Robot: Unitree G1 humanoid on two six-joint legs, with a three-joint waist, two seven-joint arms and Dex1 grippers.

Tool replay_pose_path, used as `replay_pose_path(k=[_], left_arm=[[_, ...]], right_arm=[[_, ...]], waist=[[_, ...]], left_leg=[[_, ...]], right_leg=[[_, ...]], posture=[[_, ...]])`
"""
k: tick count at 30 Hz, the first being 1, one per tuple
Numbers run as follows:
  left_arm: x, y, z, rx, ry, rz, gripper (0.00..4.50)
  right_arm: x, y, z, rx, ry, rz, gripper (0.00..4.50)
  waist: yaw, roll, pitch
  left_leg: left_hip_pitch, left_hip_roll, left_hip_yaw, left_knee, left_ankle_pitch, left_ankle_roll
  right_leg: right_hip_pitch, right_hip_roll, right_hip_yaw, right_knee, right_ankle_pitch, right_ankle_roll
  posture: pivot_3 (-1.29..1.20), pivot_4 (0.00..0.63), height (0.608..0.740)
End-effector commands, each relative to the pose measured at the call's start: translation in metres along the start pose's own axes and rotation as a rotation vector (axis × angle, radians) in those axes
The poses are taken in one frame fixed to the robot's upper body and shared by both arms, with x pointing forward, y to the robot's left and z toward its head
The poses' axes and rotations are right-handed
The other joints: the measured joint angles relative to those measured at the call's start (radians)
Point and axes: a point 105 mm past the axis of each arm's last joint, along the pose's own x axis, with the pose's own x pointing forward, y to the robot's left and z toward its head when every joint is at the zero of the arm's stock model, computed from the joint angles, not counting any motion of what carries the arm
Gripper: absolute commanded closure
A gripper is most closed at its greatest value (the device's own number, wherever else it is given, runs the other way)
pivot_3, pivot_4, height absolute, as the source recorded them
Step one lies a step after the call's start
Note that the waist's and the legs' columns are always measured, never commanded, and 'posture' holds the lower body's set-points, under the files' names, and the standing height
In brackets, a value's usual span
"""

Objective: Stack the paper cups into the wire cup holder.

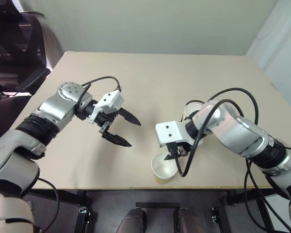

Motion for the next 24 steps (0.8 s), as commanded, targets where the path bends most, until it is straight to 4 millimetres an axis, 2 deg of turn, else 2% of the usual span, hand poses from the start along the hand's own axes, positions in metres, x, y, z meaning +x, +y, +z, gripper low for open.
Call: replay_pose_path(k=[1,5,24], left_arm=[[-0.0070,0.0004,0.0116,0.049,-0.016,0.000,0.00],[-0.0072,0.0004,0.0113,0.048,-0.014,0.000,0.00],[-0.0073,0.0003,0.0107,0.040,-0.009,-0.001,0.00]], right_arm=[[-0.0026,-0.0067,0.0086,-0.056,-0.011,-0.047,3.42],[-0.0003,-0.0066,0.0067,-0.050,-0.006,-0.044,4.49],[-0.0070,-0.0002,0.0020,-0.029,-0.001,-0.016,4.49]], waist=[[0.000,0.000,0.000],[0.000,0.000,0.000],[0.000,0.000,0.000]], left_leg=[[0.000,0.000,0.000,0.000,0.000,0.000],[0.000,0.000,0.000,0.000,0.000,0.000],[0.000,0.000,0.000,0.000,0.000,0.000]], right_leg=[[0.000,0.000,0.000,0.000,0.000,0.000],[0.000,0.000,0.000,0.000,0.000,0.000],[0.000,0.000,0.000,0.000,0.000,0.000]], posture=[[0.00,0.150,0.740],[0.00,0.150,0.740],[0.00,0.150,0.740]])
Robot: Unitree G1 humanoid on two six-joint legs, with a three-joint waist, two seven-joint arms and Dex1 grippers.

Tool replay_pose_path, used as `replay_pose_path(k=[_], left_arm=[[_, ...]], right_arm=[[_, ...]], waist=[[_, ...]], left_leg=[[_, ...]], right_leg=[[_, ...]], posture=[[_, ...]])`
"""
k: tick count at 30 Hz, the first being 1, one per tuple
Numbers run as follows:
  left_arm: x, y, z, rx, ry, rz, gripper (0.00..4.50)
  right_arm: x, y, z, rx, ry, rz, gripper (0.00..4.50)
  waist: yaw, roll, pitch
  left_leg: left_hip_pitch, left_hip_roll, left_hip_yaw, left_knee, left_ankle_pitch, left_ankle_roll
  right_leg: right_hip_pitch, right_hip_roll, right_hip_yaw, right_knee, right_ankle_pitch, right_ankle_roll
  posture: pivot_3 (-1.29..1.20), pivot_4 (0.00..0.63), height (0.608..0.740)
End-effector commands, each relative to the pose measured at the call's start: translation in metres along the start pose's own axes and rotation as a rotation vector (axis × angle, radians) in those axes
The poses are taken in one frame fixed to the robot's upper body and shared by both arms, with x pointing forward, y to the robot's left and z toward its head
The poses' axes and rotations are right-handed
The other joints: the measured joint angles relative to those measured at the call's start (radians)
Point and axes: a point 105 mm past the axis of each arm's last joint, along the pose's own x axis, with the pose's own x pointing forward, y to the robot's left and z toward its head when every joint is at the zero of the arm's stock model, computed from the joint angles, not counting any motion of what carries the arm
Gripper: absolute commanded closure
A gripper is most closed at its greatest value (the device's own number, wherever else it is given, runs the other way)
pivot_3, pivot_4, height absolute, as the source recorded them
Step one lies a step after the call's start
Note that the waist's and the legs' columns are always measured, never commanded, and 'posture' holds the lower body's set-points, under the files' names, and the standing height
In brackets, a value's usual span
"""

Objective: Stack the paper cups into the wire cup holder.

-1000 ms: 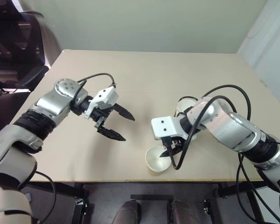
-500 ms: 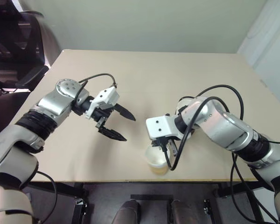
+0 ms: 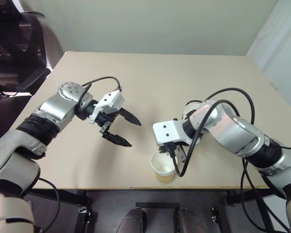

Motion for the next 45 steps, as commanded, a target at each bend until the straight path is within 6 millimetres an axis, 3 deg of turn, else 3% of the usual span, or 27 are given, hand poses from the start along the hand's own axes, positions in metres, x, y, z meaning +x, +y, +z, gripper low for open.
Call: replay_pose_path(k=[1,5,7,11,20,23,27,36,45], left_arm=[[-0.008,0.000,0.011,0.044,-0.007,-0.001,0.00],[-0.008,0.001,0.012,0.044,-0.006,-0.001,0.00],[-0.007,0.002,0.013,0.045,-0.006,-0.003,0.00],[-0.006,0.002,0.016,0.048,-0.007,-0.007,0.00],[-0.008,0.000,0.015,0.047,-0.013,-0.006,0.00],[-0.008,0.000,0.013,0.044,-0.017,-0.002,0.00],[-0.008,0.000,0.012,0.043,-0.018,-0.001,0.00],[-0.006,0.001,0.014,0.047,-0.023,-0.006,0.00],[-0.005,0.003,0.016,0.045,-0.037,-0.003,0.00]], right_arm=[[-0.006,0.001,0.002,-0.013,-0.005,-0.013,4.49],[-0.007,0.002,0.000,-0.012,0.006,-0.013,4.32],[-0.007,0.002,0.000,-0.011,0.008,-0.015,3.90],[-0.006,0.004,-0.002,-0.015,0.026,0.003,2.51],[-0.005,0.004,-0.005,-0.022,0.049,0.011,2.51],[-0.002,0.004,-0.006,-0.033,0.059,0.025,3.06],[0.000,0.004,-0.008,-0.040,0.071,0.034,4.41],[-0.013,0.003,-0.008,-0.042,0.067,0.035,4.46],[-0.065,-0.004,-0.015,0.011,0.083,-0.046,4.46]], waist=[[0.000,0.000,0.000],[0.000,0.000,0.000],[0.000,0.000,0.000],[0.000,0.000,0.000],[0.000,0.000,0.000],[0.000,0.000,0.000],[0.000,0.000,0.000],[0.000,0.000,0.000],[0.002,-0.001,0.001]], left_leg=[[0.000,0.000,0.000,0.000,0.000,0.000],[0.000,0.000,0.000,0.000,0.000,0.000],[0.000,0.000,0.000,0.000,0.000,0.000],[0.000,0.000,0.000,0.000,0.000,0.000],[0.000,0.000,0.000,0.000,0.000,0.000],[0.000,0.000,0.000,0.000,0.000,0.000],[0.000,0.000,0.000,0.000,0.000,0.000],[0.000,0.000,0.000,0.000,0.000,0.000],[0.000,0.000,0.000,0.000,0.000,0.000]], right_leg=[[0.000,0.000,0.000,0.000,0.000,0.000],[0.000,0.000,0.000,0.000,0.000,0.000],[0.000,0.000,0.000,0.000,0.000,0.000],[0.000,0.000,0.000,0.000,0.000,0.000],[0.000,0.000,0.000,0.000,0.000,0.000],[0.000,0.000,0.000,0.000,0.000,0.000],[0.000,0.000,0.000,0.000,0.000,0.000],[0.000,0.000,0.000,0.000,0.000,0.000],[0.000,0.000,0.000,0.000,0.000,-0.001]], posture=[[0.00,0.150,0.740],[0.00,0.150,0.740],[0.00,0.150,0.740],[0.00,0.150,0.740],[0.00,0.150,0.740],[0.00,0.150,0.740],[0.00,0.150,0.740],[0.00,0.150,0.740],[0.00,0.150,0.740]])
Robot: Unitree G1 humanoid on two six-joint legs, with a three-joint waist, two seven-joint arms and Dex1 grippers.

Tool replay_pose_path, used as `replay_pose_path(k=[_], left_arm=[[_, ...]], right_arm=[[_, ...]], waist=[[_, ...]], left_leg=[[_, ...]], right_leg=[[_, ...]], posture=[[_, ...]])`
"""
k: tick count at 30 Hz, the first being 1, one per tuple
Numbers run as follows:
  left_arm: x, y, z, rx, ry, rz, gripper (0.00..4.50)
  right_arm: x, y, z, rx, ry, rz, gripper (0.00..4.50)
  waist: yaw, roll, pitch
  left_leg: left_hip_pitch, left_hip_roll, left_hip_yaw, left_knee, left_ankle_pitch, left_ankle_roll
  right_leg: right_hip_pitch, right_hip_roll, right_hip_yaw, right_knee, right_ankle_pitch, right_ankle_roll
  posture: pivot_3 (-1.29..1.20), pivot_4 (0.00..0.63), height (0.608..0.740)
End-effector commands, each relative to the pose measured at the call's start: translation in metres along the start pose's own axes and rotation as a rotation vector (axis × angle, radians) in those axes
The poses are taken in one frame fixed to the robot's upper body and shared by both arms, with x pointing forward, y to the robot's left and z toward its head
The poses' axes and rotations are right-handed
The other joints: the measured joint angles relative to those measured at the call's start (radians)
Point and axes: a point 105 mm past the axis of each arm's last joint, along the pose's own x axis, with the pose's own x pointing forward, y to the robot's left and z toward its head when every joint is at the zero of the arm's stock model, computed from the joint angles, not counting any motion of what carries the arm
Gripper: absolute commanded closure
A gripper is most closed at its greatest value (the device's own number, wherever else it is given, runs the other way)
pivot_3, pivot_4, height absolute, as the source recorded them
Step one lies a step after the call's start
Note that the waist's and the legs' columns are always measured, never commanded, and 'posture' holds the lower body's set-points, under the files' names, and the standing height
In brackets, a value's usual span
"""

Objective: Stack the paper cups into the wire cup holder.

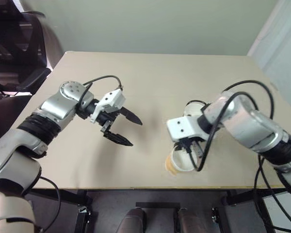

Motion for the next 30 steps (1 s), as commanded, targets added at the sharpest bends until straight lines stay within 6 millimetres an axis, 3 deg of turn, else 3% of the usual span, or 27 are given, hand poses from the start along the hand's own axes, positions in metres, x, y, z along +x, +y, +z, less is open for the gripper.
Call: replay_pose_path(k=[1,11,17,23,30], left_arm=[[-0.007,0.002,0.013,0.037,-0.031,0.000,0.00],[-0.004,0.008,0.020,0.049,-0.031,-0.002,0.00],[-0.003,0.009,0.020,0.053,-0.028,-0.007,0.00],[-0.003,0.007,0.020,0.050,-0.030,-0.010,0.00],[-0.006,0.003,0.017,0.039,-0.024,-0.007,0.00]], right_arm=[[-0.035,-0.002,0.007,-0.008,-0.031,-0.065,4.46],[-0.102,0.006,0.018,0.083,-0.094,-0.151,4.46],[-0.137,-0.029,0.020,0.056,-0.073,-0.317,4.46],[-0.132,-0.070,0.000,-0.017,0.049,-0.410,4.46],[-0.117,-0.090,-0.018,-0.054,0.124,-0.415,4.46]], waist=[[0.000,0.000,0.000],[0.002,0.000,0.003],[0.002,0.000,0.004],[0.002,0.001,0.005],[0.004,0.002,0.005]], left_leg=[[0.000,0.000,0.000,0.000,0.000,0.000],[0.000,0.000,0.000,-0.001,0.000,-0.002],[0.001,0.000,-0.001,-0.001,0.000,-0.001],[0.001,0.000,-0.002,-0.001,0.000,0.000],[0.000,0.000,-0.002,-0.001,0.000,0.000]], right_leg=[[0.000,0.000,0.000,0.000,0.000,0.000],[0.000,0.000,0.000,0.000,0.000,0.000],[-0.001,0.000,0.001,0.000,-0.001,-0.001],[-0.001,0.000,0.000,0.001,0.000,-0.001],[-0.001,0.000,-0.001,0.000,0.003,0.006]], posture=[[0.00,0.150,0.740],[0.00,0.150,0.740],[0.00,0.150,0.740],[0.00,0.150,0.740],[0.00,0.150,0.740]])
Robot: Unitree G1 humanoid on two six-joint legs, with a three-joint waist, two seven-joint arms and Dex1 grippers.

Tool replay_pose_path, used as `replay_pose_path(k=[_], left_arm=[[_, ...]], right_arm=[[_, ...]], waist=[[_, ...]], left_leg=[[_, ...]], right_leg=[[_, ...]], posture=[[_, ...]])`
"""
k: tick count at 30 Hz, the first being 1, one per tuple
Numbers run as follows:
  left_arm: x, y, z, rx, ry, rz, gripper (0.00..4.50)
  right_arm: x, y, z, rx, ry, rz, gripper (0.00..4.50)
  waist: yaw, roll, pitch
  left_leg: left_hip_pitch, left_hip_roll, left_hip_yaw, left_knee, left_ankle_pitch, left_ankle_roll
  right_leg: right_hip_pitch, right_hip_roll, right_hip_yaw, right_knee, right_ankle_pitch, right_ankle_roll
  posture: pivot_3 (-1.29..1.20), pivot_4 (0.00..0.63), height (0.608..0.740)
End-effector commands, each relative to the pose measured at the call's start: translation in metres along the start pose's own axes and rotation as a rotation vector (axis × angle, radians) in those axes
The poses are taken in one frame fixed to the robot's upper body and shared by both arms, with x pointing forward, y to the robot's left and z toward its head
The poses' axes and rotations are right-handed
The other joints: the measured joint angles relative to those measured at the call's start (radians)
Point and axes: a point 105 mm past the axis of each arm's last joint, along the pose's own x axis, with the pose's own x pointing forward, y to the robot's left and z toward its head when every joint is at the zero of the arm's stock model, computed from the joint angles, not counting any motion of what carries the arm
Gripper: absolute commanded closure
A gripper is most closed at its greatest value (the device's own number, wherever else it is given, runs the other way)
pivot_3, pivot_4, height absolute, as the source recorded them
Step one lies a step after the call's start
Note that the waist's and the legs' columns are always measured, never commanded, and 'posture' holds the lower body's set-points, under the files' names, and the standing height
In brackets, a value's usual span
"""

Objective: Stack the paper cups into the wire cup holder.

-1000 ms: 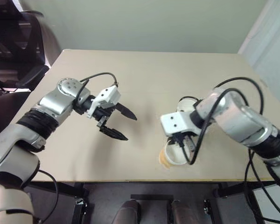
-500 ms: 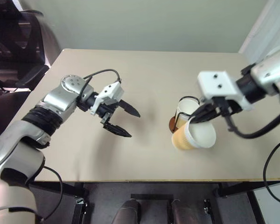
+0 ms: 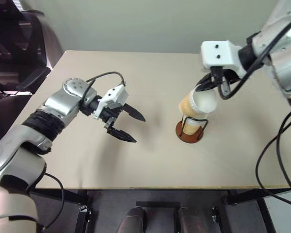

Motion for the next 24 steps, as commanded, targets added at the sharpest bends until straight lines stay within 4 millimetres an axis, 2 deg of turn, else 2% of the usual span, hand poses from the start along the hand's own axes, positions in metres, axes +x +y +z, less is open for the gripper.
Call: replay_pose_path(k=[1,8,16,24], left_arm=[[-0.008,-0.004,0.008,0.024,-0.009,-0.010,0.00],[-0.010,-0.006,0.005,0.016,-0.004,-0.004,0.00],[-0.009,-0.005,0.004,0.017,-0.001,-0.006,0.00],[-0.006,-0.004,0.008,0.026,0.000,-0.017,0.00]], right_arm=[[-0.003,-0.007,-0.011,-0.037,0.056,-0.035,4.46],[-0.010,-0.013,-0.025,-0.050,0.109,-0.050,4.46],[-0.023,-0.015,-0.024,-0.054,0.117,-0.076,4.46],[-0.031,-0.005,-0.018,-0.088,0.133,-0.051,4.46]], waist=[[0.001,0.000,0.000],[0.002,0.000,0.000],[0.002,0.000,0.001],[0.001,0.001,0.001]], left_leg=[[0.000,0.000,0.000,0.000,0.000,0.000],[-0.001,0.000,0.000,0.000,0.000,0.000],[0.000,0.000,0.000,0.000,0.000,-0.001],[0.000,0.001,0.000,-0.001,0.000,-0.001]], right_leg=[[0.000,0.000,0.000,0.000,0.000,0.000],[0.000,0.000,0.000,-0.001,0.000,-0.001],[0.000,0.000,0.000,0.000,0.000,-0.001],[0.000,0.000,-0.001,0.000,-0.001,-0.001]], posture=[[0.00,0.150,0.740],[0.00,0.150,0.740],[0.00,0.150,0.740],[0.00,0.150,0.740]])
